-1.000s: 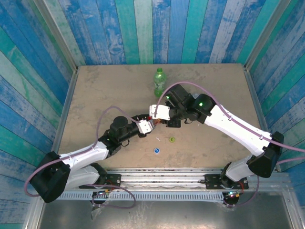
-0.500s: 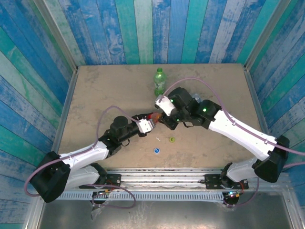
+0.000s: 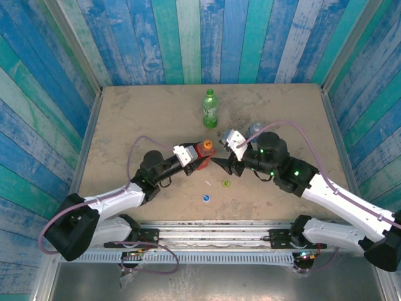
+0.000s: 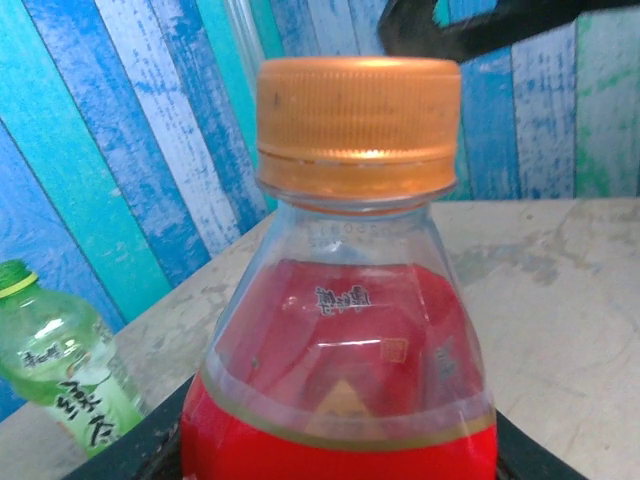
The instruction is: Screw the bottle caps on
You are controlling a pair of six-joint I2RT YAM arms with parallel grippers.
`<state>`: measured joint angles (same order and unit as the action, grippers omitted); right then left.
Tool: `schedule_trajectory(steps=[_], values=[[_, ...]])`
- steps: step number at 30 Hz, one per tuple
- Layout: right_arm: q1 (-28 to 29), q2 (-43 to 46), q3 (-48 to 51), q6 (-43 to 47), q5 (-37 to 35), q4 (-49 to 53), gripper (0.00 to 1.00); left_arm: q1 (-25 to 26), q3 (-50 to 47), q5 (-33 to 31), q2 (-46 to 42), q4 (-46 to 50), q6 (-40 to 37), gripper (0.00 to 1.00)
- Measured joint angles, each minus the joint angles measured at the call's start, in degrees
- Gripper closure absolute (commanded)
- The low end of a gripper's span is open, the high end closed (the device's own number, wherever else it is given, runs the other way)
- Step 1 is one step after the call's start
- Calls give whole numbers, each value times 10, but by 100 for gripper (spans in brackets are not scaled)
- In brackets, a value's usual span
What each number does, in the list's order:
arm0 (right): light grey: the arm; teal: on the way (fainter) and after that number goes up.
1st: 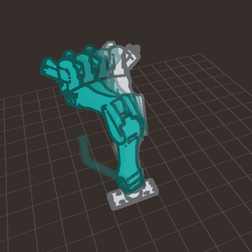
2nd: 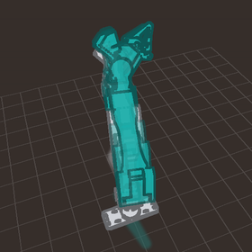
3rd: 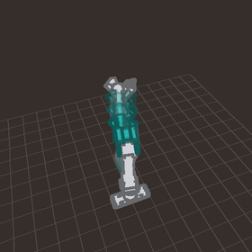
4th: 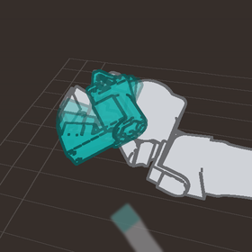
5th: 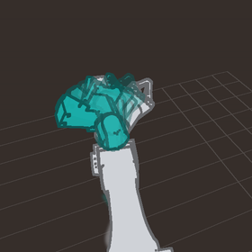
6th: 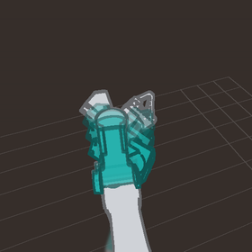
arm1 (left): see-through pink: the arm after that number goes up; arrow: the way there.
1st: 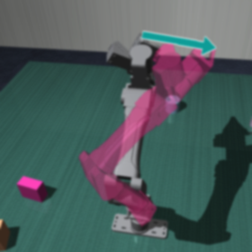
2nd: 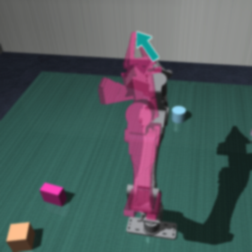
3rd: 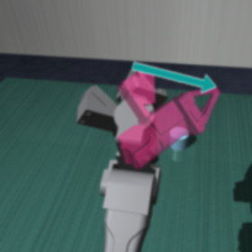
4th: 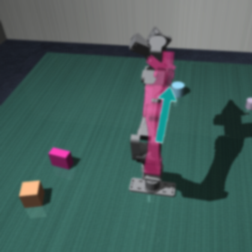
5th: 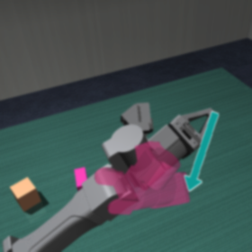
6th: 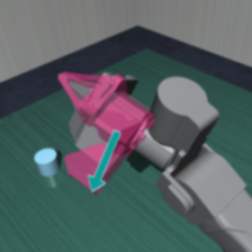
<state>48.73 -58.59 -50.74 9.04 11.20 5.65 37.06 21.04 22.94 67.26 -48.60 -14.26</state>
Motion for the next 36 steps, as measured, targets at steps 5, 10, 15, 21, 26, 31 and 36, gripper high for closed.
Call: schedule_trajectory(steps=[5,10,15,21,26,31,36], values=[[-2,-35,8,-24,15,-72,46,0,0,19,5,-18,18,51],[-2,-75,5,-38,26,-102,58,0,0,28,5,-19,23,51],[-5,-81,5,-31,30,-111,73,0,0,31,7,-13,24,49],[-9,-82,4,-32,31,-107,79,0,0,34,16,-14,22,23],[-11,-82,-20,-46,3,-89,79,0,2,35,16,-9,28,6],[-50,-87,-63,-59,-63,-62,77,0,2,0,12,-16,55,6],[-136,-111,-102,-70,-100,-52,77,0,0,-36,4,-51,101,6]])
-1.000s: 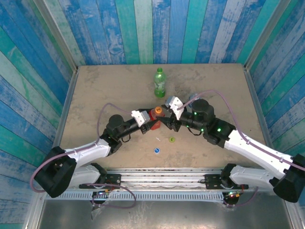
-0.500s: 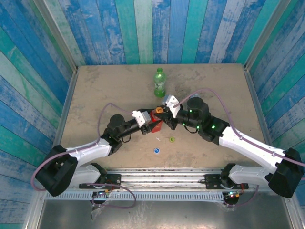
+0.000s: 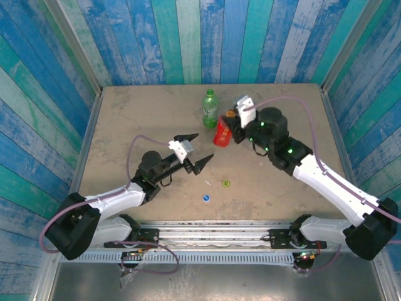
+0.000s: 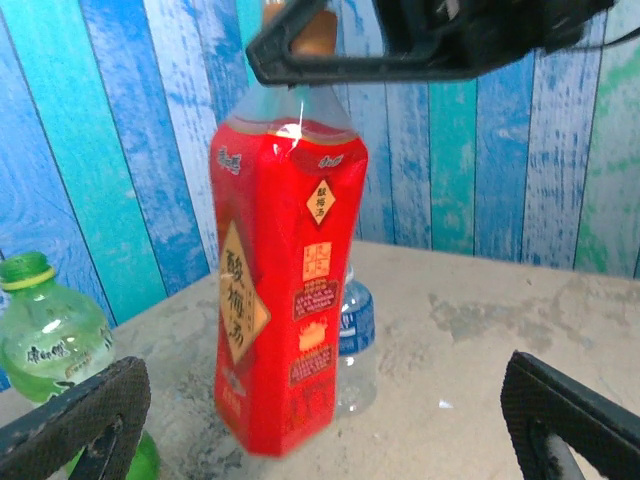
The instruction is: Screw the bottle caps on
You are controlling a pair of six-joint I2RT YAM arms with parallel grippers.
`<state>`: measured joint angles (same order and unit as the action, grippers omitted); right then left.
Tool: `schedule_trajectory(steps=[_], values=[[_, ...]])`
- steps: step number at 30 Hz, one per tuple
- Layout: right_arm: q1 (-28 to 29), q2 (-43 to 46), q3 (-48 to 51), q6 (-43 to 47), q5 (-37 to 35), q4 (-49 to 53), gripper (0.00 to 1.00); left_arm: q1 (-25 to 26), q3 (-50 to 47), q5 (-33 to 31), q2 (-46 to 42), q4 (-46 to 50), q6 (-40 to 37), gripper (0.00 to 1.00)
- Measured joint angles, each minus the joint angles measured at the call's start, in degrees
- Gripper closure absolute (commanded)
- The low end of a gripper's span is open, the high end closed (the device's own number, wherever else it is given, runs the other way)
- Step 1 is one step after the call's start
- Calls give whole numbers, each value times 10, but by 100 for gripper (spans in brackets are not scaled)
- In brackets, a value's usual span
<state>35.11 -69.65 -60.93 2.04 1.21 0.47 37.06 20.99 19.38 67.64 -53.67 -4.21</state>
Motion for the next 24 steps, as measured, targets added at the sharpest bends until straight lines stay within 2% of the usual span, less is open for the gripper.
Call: schedule_trajectory(steps=[5,11,18,24], values=[[-99,-74,-56,-16,16,-12,78,0,0,-8,2,-27,29,6],[-166,-202,-133,-23,22,-23,78,0,1,-9,2,-42,43,6],[-195,-321,-184,-23,17,-21,79,0,1,-8,2,-37,41,6],[-199,-356,-211,-20,18,-16,75,0,1,-9,2,-16,29,6]])
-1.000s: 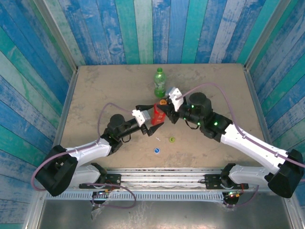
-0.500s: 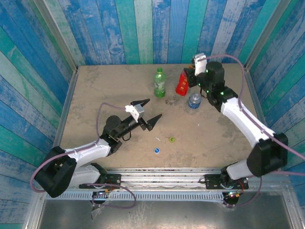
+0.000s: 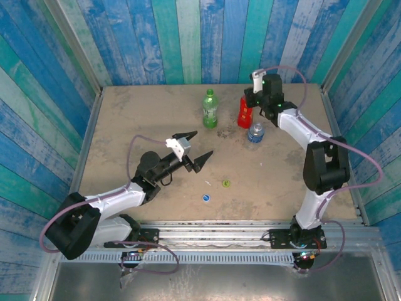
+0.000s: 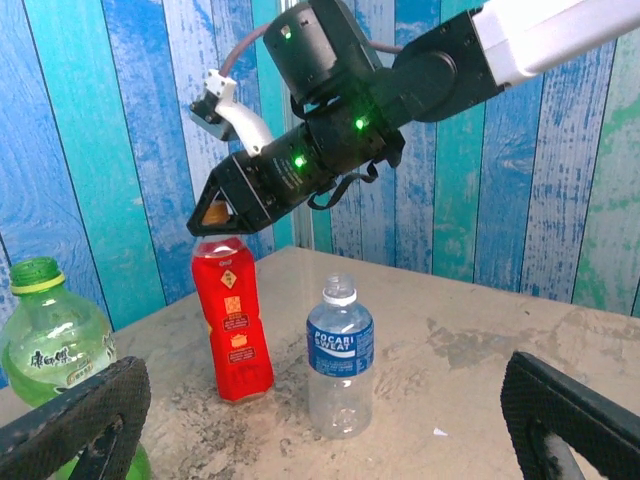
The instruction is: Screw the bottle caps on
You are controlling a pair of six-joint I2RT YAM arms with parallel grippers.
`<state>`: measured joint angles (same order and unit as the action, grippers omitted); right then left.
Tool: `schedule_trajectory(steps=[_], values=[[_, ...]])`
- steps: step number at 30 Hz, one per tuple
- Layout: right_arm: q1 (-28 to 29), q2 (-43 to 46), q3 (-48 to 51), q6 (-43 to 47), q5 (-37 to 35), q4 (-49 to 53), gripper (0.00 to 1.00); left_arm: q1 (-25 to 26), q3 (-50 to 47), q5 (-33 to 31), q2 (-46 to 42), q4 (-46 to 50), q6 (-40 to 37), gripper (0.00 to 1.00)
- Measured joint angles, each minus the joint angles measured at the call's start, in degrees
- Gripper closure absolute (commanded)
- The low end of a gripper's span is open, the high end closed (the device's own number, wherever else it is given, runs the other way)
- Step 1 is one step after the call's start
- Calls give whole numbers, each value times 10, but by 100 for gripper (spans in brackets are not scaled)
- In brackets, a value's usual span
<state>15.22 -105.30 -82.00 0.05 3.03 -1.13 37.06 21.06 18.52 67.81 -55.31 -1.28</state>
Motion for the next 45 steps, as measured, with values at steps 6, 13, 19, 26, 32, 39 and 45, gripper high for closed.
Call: schedule_trajectory(steps=[6,13,19,26,32,39,45], values=[[0,-3,-5,13,7,9,51,0,0,0,0,7,-5,6],[0,6,-5,34,13,20,36,0,0,-1,2,9,-7,6],[2,56,1,46,17,21,32,0,-1,-9,9,6,-7,6],[28,98,4,60,38,20,26,-3,-47,-42,35,-44,-4,6],[89,84,-5,80,59,21,19,-5,-58,-58,56,-50,-2,6],[129,-10,-84,75,74,20,19,-5,-57,-64,66,-56,-2,6],[130,-87,-139,61,73,20,28,-5,-57,-67,72,-56,-6,6]])
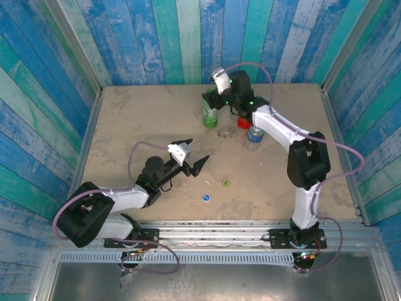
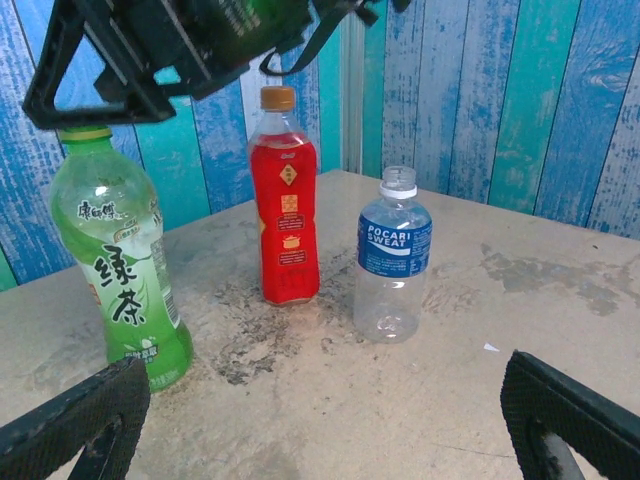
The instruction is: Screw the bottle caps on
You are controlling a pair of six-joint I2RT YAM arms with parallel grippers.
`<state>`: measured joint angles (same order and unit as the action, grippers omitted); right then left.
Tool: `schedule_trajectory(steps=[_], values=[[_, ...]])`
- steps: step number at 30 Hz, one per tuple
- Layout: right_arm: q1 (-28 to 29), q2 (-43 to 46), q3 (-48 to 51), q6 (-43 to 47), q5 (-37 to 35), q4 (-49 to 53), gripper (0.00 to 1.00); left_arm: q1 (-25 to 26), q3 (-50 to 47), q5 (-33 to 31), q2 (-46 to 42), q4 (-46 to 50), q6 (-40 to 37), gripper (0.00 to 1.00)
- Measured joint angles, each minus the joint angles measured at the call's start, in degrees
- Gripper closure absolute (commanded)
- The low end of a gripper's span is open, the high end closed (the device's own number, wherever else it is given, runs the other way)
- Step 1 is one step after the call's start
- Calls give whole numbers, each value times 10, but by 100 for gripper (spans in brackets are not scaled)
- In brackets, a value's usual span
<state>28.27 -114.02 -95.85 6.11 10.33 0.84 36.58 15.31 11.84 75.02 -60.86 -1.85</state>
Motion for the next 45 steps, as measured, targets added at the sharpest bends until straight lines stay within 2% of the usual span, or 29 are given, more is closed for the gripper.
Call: schedule_trajectory(steps=[4,12,15,19,29,33,40,45], values=[[0,-37,-21,-8,12,0,36,0,0,0,0,0,-5,6],[0,-58,-34,-27,39,-17,67,0,0,0,0,7,-12,6],[-1,-58,-34,-31,42,-24,74,0,0,-1,0,10,-13,6],[-1,-53,-23,-33,50,-32,79,-2,-5,-17,-1,3,-16,6],[8,42,96,-22,82,-39,82,-29,-19,-28,-2,-1,-10,6],[24,104,166,-2,119,-48,82,-34,-21,-25,-1,-23,3,6],[58,201,291,66,213,-65,81,-43,-35,15,0,-52,12,6],[88,243,367,121,251,-99,81,-48,-46,54,0,-51,9,6]])
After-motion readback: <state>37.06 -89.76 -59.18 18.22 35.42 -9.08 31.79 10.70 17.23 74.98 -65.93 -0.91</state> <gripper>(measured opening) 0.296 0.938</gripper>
